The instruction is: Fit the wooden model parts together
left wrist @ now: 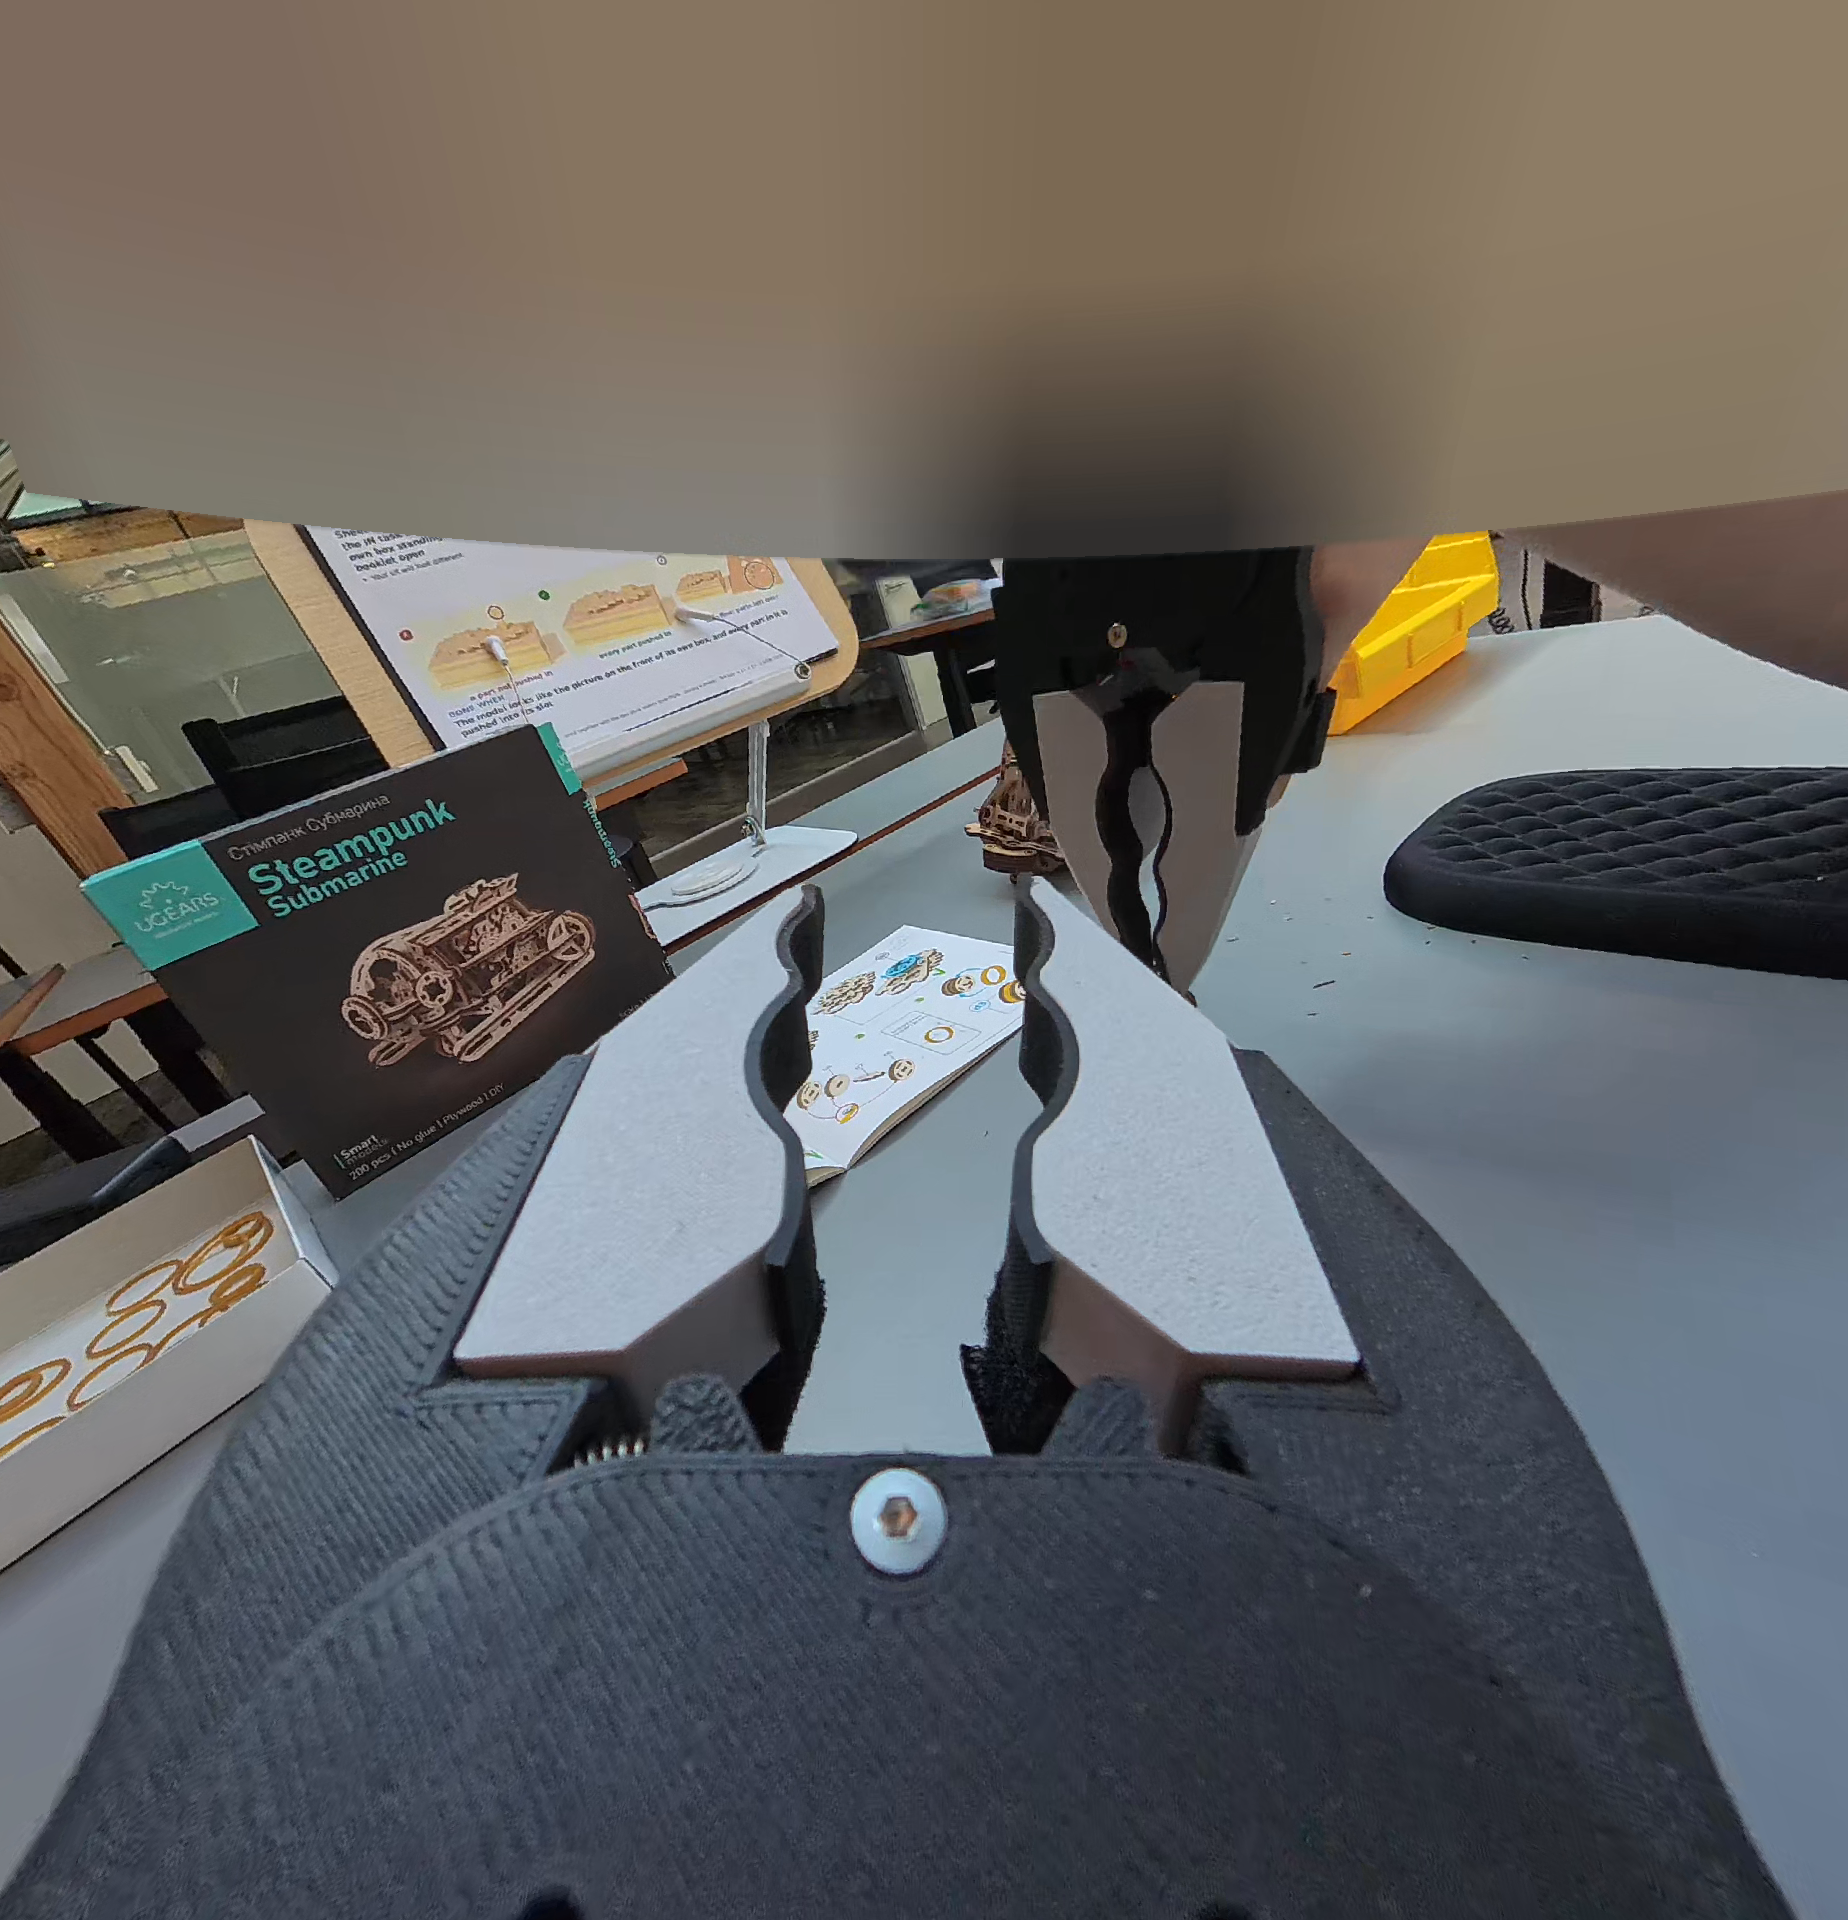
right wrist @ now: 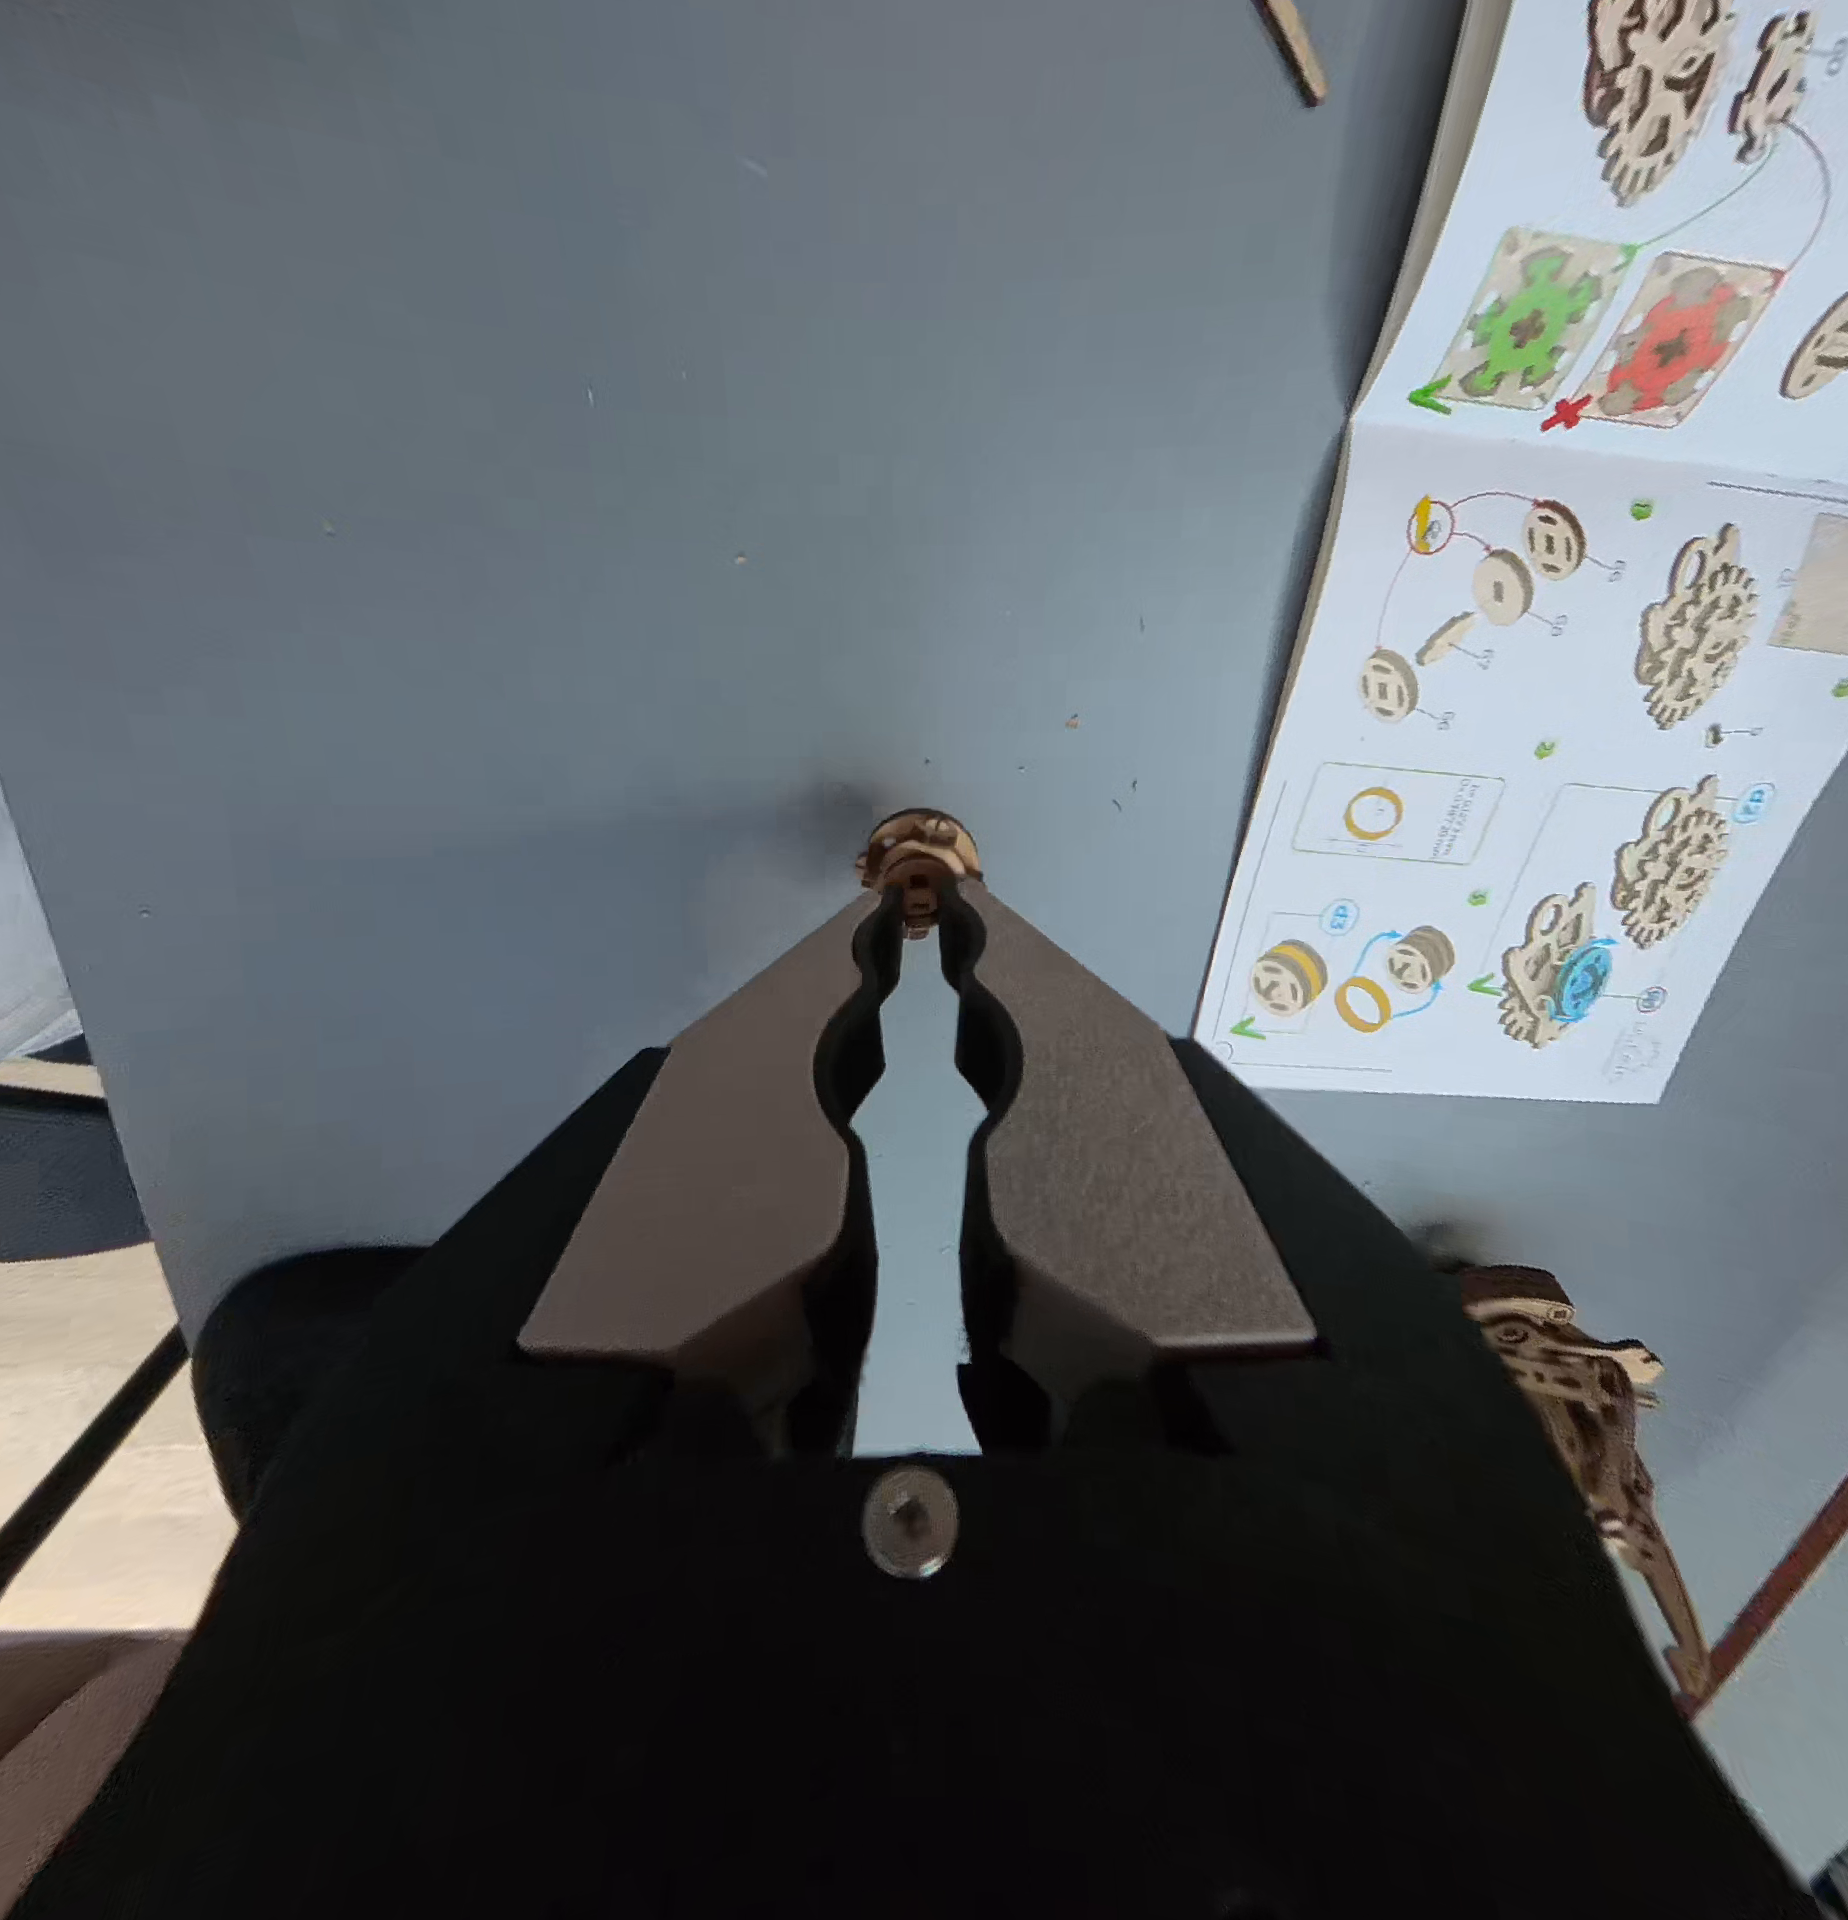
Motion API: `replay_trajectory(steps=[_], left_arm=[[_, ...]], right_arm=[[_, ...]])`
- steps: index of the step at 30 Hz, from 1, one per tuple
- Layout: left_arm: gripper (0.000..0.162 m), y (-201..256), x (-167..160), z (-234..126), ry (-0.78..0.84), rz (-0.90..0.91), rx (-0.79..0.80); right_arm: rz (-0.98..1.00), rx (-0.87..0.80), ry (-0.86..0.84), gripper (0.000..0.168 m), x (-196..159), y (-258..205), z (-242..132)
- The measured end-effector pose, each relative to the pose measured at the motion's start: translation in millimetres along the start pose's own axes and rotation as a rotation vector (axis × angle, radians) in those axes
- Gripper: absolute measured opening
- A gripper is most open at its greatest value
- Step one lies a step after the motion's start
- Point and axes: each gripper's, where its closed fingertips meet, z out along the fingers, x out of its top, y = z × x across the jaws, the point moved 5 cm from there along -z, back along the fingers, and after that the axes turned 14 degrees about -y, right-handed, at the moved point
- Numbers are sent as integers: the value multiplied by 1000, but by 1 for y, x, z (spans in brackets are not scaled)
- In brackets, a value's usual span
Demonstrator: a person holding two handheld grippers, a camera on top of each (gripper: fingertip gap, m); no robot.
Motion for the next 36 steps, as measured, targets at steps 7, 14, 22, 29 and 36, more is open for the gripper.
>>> replay_trajectory(steps=[7, 14, 22, 29, 36], left_arm=[[35, -2, -1, 0, -1, -30, -10], [36, 9, -6, 8, -45, -117, -205], [48, 25, 16, 20, -70, -37, -262], [39, 29, 48, 21, 23, 1, -186], [35, 35, 58, 18, 73, 21, -126]], right_arm=[[27, 36, 76, 5, 7, -2, 4], [26, 196, 409, 5, 13, -6, -39], [14, 642, 859, 5, 7, -4, -99], [1, 717, 838, 6, 9, -9, -115], [46, 753, 830, 5, 11, -5, -120]])
